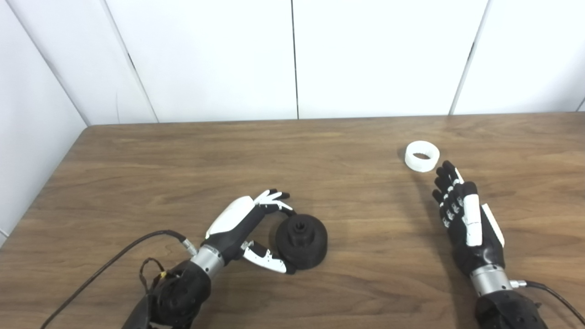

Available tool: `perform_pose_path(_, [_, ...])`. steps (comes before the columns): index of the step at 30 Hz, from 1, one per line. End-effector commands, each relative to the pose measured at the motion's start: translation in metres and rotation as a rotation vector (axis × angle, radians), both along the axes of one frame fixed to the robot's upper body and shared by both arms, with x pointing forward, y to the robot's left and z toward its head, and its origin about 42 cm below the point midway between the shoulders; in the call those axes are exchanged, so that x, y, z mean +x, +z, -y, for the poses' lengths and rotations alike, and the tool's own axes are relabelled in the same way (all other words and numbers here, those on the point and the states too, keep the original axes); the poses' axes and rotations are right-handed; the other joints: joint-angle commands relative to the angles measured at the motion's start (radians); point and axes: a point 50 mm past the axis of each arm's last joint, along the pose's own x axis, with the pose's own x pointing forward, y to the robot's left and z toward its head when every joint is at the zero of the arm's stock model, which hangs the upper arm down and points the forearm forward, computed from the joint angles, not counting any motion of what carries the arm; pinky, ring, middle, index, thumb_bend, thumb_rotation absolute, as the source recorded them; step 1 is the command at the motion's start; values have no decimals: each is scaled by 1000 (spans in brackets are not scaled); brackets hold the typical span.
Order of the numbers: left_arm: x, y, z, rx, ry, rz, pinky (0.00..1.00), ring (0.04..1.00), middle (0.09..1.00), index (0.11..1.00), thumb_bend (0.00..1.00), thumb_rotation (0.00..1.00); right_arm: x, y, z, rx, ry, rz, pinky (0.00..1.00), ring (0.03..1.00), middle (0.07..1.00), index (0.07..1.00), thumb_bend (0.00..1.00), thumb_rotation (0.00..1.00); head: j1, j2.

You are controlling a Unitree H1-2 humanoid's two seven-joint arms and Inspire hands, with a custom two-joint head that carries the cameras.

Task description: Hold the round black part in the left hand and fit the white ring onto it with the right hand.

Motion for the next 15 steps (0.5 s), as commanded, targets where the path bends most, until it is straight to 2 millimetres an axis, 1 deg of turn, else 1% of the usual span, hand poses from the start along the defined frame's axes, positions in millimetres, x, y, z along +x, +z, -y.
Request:
perform_pose_path(1, [-2, 5, -3, 22, -26, 17, 929, 996, 935, 655, 870, 177, -9, -10, 4, -8, -24, -41, 1000, 991, 973, 973, 651, 924, -1, 2])
perform_pose_path(3, [-2, 5, -3, 20, -26, 16, 931, 995, 934, 656, 870, 180, -4, -4, 5, -27, -39, -18, 987, 982, 966, 953, 625, 829, -5, 4])
perform_pose_path(5, [-3, 5, -3, 9, -26, 12, 939, 994, 934, 656, 870, 195, 3, 8, 7, -58, -63, 24, 910, 943, 946, 909, 635, 629, -9, 3])
perform_pose_path(6, [-3, 5, -2, 3, -25, 11, 940, 994, 934, 655, 870, 199, 7, 14, 9, -78, -77, 44, 871, 925, 937, 891, 648, 557, -13, 2])
perform_pose_path(7, [-3, 5, -2, -1, -25, 10, 943, 995, 934, 655, 870, 199, 9, 17, 9, -91, -87, 55, 838, 910, 929, 876, 662, 512, -14, 2])
perform_pose_path(9, [-5, 6, 0, -9, -28, 4, 943, 996, 937, 653, 871, 204, 21, 31, 17, -238, -129, 87, 793, 881, 904, 836, 696, 453, -21, 1])
perform_pose_path(10, [-5, 6, 0, -12, -29, 1, 939, 996, 938, 650, 872, 198, 25, 35, 19, -285, -143, 97, 791, 878, 898, 819, 715, 414, -22, 1])
perform_pose_path(13, [-8, 5, 1, -23, -29, -6, 941, 999, 940, 648, 876, 184, 38, 46, 25, -331, -168, 120, 832, 892, 892, 800, 742, 316, -28, 0])
perform_pose_path(15, [-9, 4, 0, -21, -30, -5, 944, 1000, 940, 648, 876, 182, 45, 50, 28, -362, -176, 129, 853, 902, 891, 796, 752, 291, -32, -4])
